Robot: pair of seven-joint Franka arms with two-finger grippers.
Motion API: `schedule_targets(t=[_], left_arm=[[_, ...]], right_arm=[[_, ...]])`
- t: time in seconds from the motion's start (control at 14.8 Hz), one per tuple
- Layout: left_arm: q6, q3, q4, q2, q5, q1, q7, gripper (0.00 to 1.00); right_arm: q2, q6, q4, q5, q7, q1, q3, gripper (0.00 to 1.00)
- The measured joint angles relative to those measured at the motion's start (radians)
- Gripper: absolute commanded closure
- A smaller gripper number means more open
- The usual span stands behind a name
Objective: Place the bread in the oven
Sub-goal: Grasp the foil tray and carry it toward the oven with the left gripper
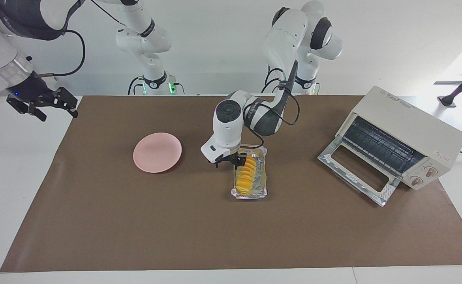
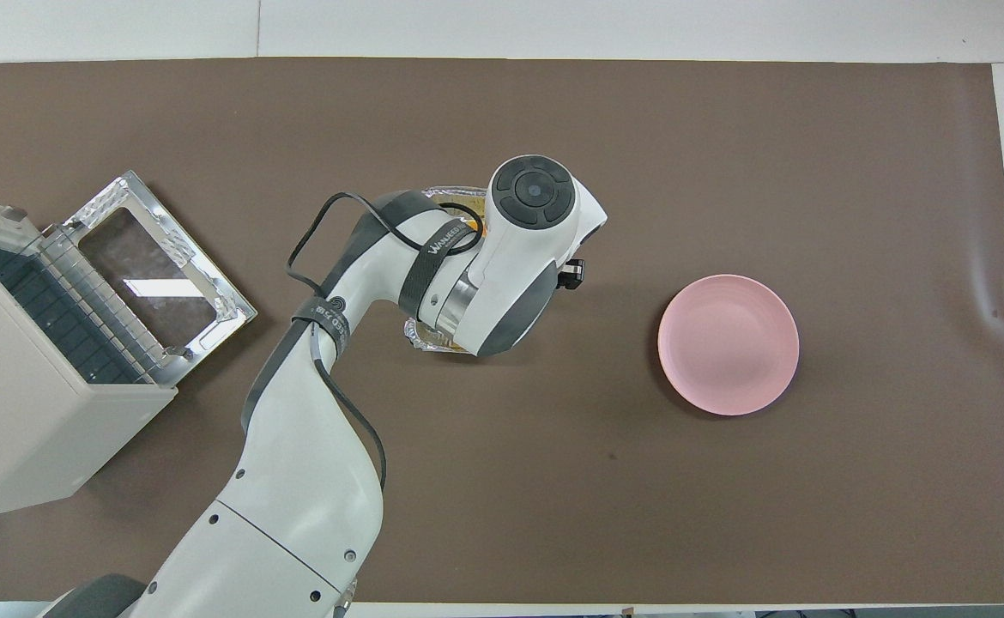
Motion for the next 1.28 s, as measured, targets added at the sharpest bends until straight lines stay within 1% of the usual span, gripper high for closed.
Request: schedule_targets(t=[0.07,0.13,0.27,0.34,0.4,0.61,0.74,0.94,1.15,1.28], left_arm=[[0.0,0.0,-0.006,0.002,0.0,-0.003,0.0,0.34],[0.0,0.0,-0.012,0.003,0.001,-0.006,-0.002,0.46],[0.0,0.001,-0.019,0.004,0.001,-0.012,-0.02,0.75],[0.0,0.002,-0.019,0.004,0.002,-0.013,-0.038,0.92],[-0.002,0.002,-0.019,0.004,0.003,-0.014,-0.057,1.0],[-0.021,0.002,-0.021,0.004,0.003,-0.015,-0.127,1.0],[-0.038,0.007,-0.02,0.003,0.013,-0.016,-0.173,1.0],[-0.073,0.025,-0.016,0.002,0.026,-0.018,-0.203,1.0],[-0.125,0.075,-0.005,-0.002,0.026,-0.022,-0.244,1.0],[-0.168,0.13,0.027,-0.009,0.017,-0.023,-0.257,1.0]], right_arm=[[-0.012,-0.016,-0.005,-0.001,0.0,-0.001,0.0,0.0],[-0.025,-0.029,-0.013,-0.003,0.0,-0.004,0.0,0.0],[-0.058,-0.039,-0.045,-0.028,0.0,-0.006,0.0,0.0],[-0.08,-0.039,-0.067,-0.043,0.0,-0.006,0.0,0.0],[-0.103,-0.039,-0.088,-0.055,0.0,-0.006,0.0,0.0],[-0.167,-0.032,-0.143,-0.091,0.0,-0.005,0.006,0.0],[-0.189,0.012,-0.178,-0.099,0.0,-0.005,0.014,0.0],[-0.202,0.099,-0.231,-0.1,0.0,-0.004,0.024,0.0],[-0.207,0.118,-0.25,-0.1,0.0,-0.004,0.035,0.0],[-0.209,0.118,-0.252,-0.1,0.0,-0.004,0.04,0.0]])
